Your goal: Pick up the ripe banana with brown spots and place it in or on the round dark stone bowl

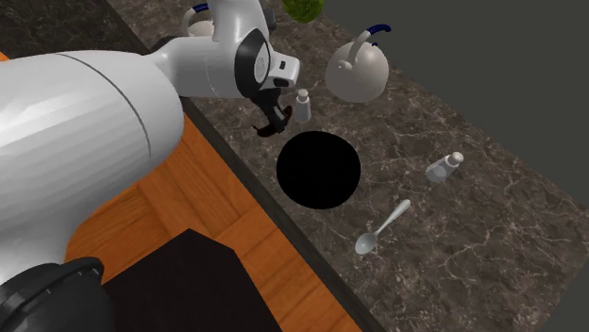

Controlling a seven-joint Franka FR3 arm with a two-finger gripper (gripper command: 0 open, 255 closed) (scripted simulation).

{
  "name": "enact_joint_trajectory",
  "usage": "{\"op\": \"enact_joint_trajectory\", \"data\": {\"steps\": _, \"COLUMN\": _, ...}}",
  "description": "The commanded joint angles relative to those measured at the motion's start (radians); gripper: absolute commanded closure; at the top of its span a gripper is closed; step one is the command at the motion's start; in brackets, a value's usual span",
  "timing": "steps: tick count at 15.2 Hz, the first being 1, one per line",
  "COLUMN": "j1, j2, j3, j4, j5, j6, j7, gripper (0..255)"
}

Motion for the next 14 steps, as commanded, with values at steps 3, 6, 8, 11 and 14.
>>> {"op": "enact_joint_trajectory", "data": {"steps": 3, "j1": -0.005, "j2": -0.026, "j3": 0.009, "j4": 0.016, "j5": 0.016, "j6": -0.040, "j7": -0.017, "gripper": 255}}
{"op": "enact_joint_trajectory", "data": {"steps": 6, "j1": -0.008, "j2": -0.044, "j3": 0.014, "j4": 0.030, "j5": 0.028, "j6": -0.069, "j7": -0.027, "gripper": 255}}
{"op": "enact_joint_trajectory", "data": {"steps": 8, "j1": -0.009, "j2": -0.055, "j3": 0.018, "j4": 0.041, "j5": 0.035, "j6": -0.089, "j7": -0.035, "gripper": 255}}
{"op": "enact_joint_trajectory", "data": {"steps": 11, "j1": -0.010, "j2": -0.071, "j3": 0.023, "j4": 0.059, "j5": 0.045, "j6": -0.120, "j7": -0.045, "gripper": 255}}
{"op": "enact_joint_trajectory", "data": {"steps": 14, "j1": -0.011, "j2": -0.085, "j3": 0.027, "j4": 0.079, "j5": 0.055, "j6": -0.152, "j7": -0.055, "gripper": 255}}
